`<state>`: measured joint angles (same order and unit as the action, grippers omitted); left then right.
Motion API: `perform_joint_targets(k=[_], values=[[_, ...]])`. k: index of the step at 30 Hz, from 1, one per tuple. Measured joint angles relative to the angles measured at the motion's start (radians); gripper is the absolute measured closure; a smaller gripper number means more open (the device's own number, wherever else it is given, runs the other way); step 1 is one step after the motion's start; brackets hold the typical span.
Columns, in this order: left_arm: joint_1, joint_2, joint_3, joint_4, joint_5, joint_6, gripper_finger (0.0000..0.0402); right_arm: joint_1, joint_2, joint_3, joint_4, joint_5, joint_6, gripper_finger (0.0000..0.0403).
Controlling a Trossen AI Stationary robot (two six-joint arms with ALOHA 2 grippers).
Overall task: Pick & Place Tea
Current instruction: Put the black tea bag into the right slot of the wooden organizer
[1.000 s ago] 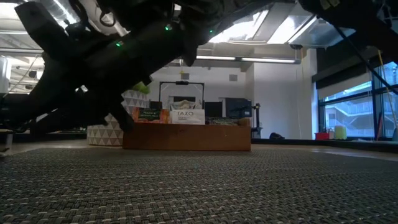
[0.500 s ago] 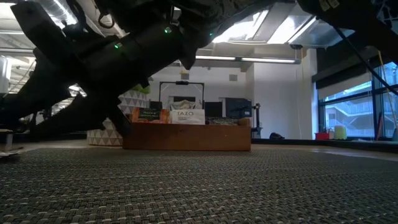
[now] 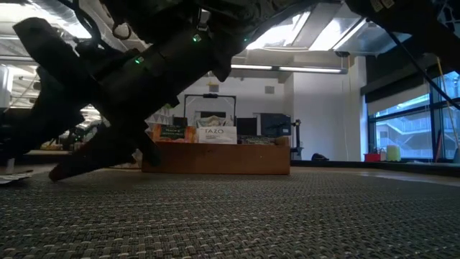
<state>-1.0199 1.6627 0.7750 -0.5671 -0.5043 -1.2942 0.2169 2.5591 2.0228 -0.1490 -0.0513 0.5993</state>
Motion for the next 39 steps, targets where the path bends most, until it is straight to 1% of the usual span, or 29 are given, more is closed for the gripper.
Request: perform_joint_targets(k=[7,15,20,24,31,35,39], values=[[0.008,0.002,-0.002,0.0,-0.038,-0.001,0.0292,-0.001,0.006,0.0,0.009,-0.082,0.052,0.0182],[0.044,0.002,-0.002,0.003,-0.042,-0.001,0.0292,-0.011,0.007,0.0,0.002,-0.104,0.082,0.0203],[0.05,0.0,-0.001,0.005,-0.021,-0.001,0.0292,-0.021,0.007,0.0,-0.016,-0.112,0.091,0.023],[0.049,0.001,-0.001,0.014,-0.034,-0.001,0.0292,-0.024,0.008,0.0,-0.01,-0.111,0.08,0.0246],[0.061,0.001,-0.001,0.022,-0.045,0.025,0.0292,-0.024,0.011,-0.002,0.046,-0.102,0.072,0.025],[0.061,0.001,-0.001,0.033,-0.035,0.032,0.0292,-0.027,0.011,-0.002,0.048,-0.097,0.033,0.025],[0.061,0.001,-0.001,0.047,-0.031,0.037,0.0292,-0.031,0.011,-0.002,0.056,-0.097,0.028,0.025]])
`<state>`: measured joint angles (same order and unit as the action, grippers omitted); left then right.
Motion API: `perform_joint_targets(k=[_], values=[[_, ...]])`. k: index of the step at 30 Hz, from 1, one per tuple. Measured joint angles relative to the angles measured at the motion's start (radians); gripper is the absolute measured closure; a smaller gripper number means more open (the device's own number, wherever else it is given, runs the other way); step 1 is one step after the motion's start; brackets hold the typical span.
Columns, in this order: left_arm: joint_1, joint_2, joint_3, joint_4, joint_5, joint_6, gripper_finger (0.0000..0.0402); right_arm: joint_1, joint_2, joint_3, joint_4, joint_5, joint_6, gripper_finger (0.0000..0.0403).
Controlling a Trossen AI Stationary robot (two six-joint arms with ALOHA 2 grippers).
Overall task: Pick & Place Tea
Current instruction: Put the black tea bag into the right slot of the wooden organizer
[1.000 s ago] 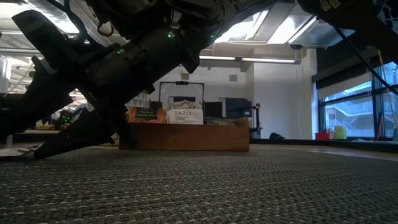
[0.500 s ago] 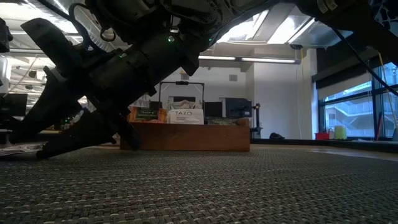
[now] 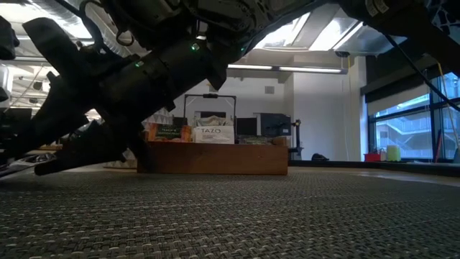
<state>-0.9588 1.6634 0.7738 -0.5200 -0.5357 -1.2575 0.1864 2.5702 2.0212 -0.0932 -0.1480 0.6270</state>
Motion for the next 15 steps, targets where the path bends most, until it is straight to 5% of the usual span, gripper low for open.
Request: perform_joint_targets(k=[15], values=[[0.002,0.039,0.004,0.05,-0.013,0.026,0.0292,-0.001,0.0,0.0,0.026,0.015,-0.003,0.025]])
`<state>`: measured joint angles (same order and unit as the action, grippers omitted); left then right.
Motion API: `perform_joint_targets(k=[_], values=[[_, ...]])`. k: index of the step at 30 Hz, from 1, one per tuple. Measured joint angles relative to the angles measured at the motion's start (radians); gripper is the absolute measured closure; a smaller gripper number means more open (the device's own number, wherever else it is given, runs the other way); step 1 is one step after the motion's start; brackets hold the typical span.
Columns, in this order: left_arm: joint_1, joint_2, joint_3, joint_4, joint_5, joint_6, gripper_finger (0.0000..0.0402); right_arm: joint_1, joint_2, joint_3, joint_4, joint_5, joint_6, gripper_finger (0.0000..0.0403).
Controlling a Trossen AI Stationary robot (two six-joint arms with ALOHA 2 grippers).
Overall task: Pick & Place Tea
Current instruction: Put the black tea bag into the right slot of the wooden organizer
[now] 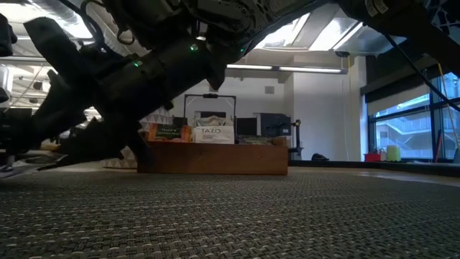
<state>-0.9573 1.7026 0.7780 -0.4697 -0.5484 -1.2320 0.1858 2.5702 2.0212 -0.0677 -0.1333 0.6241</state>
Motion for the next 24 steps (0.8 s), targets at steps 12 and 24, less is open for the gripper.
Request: perform_joint_targets(k=[12,24], values=[[0.001,0.001,-0.002,-0.001,0.008,-0.011,0.0292,-0.012,0.0,0.0,-0.024,-0.054,-0.055,0.025],[-0.01,0.002,-0.003,0.002,-0.009,0.034,0.0292,-0.02,0.0,0.0,-0.027,-0.053,-0.066,0.031]])
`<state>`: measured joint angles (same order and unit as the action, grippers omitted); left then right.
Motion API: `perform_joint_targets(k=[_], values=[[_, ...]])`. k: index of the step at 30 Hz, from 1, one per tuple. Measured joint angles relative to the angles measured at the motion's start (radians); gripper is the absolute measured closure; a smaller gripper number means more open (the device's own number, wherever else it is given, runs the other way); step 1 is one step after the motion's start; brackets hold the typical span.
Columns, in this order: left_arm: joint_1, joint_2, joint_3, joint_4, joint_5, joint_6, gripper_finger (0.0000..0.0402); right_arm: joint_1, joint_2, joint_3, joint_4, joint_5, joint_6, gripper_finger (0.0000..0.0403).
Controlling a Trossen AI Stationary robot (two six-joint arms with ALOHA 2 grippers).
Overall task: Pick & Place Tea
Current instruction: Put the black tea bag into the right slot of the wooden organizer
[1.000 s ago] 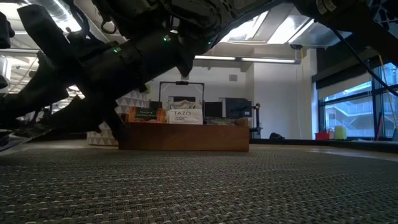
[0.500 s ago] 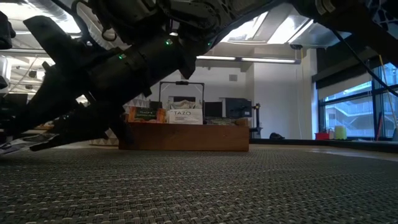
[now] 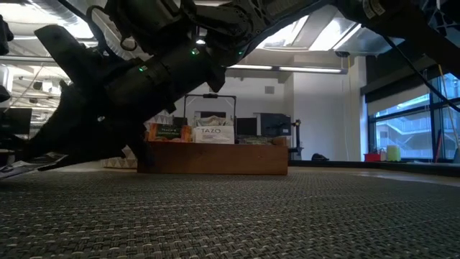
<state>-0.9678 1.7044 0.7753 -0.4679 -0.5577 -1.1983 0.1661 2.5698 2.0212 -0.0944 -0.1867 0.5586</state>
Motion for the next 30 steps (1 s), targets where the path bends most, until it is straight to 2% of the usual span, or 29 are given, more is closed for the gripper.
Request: perform_joint_targets(k=[7,15,18,25,30], values=[[-0.007,-0.005,0.0,0.002,-0.015,0.005,0.0292,0.0,0.0,0.0,-0.007,0.001,-0.071,0.0393],[-0.036,-0.079,0.007,-0.013,0.014,0.007,0.0292,0.0,0.0,0.039,-0.049,-0.025,-0.148,0.0398],[-0.054,-0.138,0.008,-0.005,-0.019,0.006,0.0292,-0.002,0.0,0.104,-0.167,-0.066,-0.208,0.0398],[-0.097,-0.246,0.01,0.022,-0.202,0.023,0.0292,0.003,-0.002,0.321,-0.566,-0.077,-0.433,0.0399],[-0.111,-0.26,0.011,0.03,-0.295,0.034,0.0292,0.011,-0.06,0.29,-0.702,-0.077,-0.495,0.0401]])
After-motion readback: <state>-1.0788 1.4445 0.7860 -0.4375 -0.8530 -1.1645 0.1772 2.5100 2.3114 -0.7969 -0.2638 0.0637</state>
